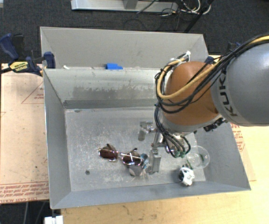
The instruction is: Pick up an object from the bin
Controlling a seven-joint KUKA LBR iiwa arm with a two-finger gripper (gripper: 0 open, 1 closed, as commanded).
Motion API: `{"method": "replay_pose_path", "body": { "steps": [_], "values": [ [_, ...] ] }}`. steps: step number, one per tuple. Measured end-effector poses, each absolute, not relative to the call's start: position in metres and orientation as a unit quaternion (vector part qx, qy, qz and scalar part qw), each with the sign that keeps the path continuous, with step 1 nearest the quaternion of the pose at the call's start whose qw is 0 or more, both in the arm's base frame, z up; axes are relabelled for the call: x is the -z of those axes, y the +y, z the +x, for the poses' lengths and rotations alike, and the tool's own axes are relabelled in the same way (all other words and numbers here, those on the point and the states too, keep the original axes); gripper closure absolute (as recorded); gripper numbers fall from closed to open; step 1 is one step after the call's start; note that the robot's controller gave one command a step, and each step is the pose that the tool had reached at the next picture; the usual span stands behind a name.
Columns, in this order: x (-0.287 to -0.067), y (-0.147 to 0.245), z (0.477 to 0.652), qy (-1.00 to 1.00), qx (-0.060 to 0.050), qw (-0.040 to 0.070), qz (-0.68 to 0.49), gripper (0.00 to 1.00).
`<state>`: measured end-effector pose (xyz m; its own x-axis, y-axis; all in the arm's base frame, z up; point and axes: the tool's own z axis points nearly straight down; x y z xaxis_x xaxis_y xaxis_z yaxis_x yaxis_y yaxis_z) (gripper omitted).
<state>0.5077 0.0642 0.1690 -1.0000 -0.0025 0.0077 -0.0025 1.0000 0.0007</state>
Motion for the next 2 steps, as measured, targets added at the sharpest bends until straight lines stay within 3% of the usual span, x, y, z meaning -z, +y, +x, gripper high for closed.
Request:
{"method": "replay_pose_path", "body": {
  "steps": [1, 2],
  "values": [
    [-0.173, 0.064, 0.509, -1.0, 0.001, 0.0, 0.0, 0.0],
    [-0.148, 0.096, 0.532, -0.999, 0.0, -0.004, 0.045, 0.0]
  ]
}}
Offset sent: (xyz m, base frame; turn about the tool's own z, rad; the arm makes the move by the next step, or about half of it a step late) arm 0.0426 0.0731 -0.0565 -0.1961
